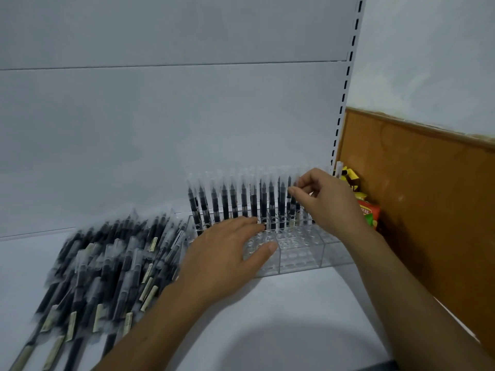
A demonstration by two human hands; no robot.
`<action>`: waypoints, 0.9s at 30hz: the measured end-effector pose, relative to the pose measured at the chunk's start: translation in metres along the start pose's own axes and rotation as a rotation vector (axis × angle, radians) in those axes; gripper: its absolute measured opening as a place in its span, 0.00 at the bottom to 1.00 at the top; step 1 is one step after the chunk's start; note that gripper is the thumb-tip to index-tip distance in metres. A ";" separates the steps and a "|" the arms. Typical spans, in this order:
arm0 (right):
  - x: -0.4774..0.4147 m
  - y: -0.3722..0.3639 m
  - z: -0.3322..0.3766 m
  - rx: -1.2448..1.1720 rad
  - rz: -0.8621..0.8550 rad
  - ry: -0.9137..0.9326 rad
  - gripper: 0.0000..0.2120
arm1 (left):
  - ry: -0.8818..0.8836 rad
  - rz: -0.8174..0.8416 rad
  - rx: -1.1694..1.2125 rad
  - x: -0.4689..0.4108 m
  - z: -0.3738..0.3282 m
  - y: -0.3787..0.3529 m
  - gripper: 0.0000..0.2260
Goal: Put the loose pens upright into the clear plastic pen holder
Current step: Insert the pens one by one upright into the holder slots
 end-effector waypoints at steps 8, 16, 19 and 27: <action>0.000 0.016 0.020 0.302 0.145 -0.088 0.13 | -0.002 -0.015 0.197 0.008 0.003 0.030 0.27; 0.045 -0.042 0.108 0.376 0.364 0.259 0.13 | 0.438 -0.284 0.293 0.093 0.108 0.056 0.15; 0.067 -0.095 0.141 0.326 0.536 0.403 0.14 | 0.628 -0.257 0.164 0.142 0.144 0.053 0.16; 0.095 -0.169 0.156 0.321 0.610 0.510 0.19 | 0.832 -0.017 0.255 0.187 0.174 0.048 0.20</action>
Point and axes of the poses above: each hand's wrist, its own x-axis away from the middle knuckle, its own y-axis out of the back of the hand, z = x × y, the point moved 1 cm from there along -x, towards the middle knuckle, and after that the axes turned 10 degrees about -x, right-handed, at the moved point
